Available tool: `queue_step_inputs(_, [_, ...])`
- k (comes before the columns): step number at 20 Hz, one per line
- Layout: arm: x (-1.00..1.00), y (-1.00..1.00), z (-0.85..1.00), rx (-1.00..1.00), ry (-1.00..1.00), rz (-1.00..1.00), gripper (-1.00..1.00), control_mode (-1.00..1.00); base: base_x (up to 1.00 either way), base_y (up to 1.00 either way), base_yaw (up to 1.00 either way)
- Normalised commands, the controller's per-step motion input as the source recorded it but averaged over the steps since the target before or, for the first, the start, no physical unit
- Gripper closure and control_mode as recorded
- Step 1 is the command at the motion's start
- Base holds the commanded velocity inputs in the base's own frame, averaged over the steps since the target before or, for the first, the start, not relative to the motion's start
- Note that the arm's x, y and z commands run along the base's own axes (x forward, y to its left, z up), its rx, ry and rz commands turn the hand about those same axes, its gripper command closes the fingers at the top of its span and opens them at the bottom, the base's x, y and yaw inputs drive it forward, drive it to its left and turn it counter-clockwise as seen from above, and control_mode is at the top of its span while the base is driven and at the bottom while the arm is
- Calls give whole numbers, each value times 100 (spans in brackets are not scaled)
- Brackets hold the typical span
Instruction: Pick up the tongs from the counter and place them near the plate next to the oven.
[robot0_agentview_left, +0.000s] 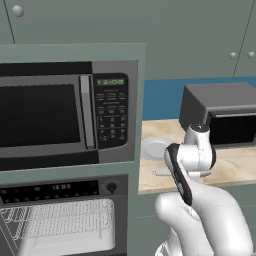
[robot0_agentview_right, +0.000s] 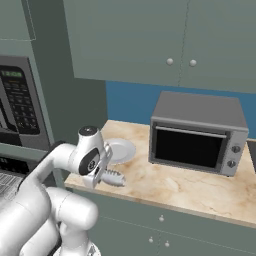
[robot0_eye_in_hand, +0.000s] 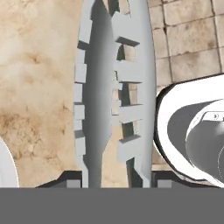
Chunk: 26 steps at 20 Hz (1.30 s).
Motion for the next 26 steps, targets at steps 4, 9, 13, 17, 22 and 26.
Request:
queue_step_inputs(4, [61, -10, -33, 9, 6, 0, 100, -100, 0, 0, 0])
queue_step_inputs(9, [35, 0, -61, 1, 9, 0, 100, -100, 0, 0, 0])
queue_step_inputs(13, [27, 0, -48, 0, 1, 0, 100, -100, 0, 0, 0])
queue_step_inputs(17, [32, 0, -36, 0, 0, 0, 100, -100, 0, 0, 0])
queue_step_inputs(22, [31, 0, -33, 0, 0, 0, 100, -100, 0, 0, 0])
queue_step_inputs(26, [7, 5, -48, 0, 0, -1, -100, -100, 0, 0, 0])
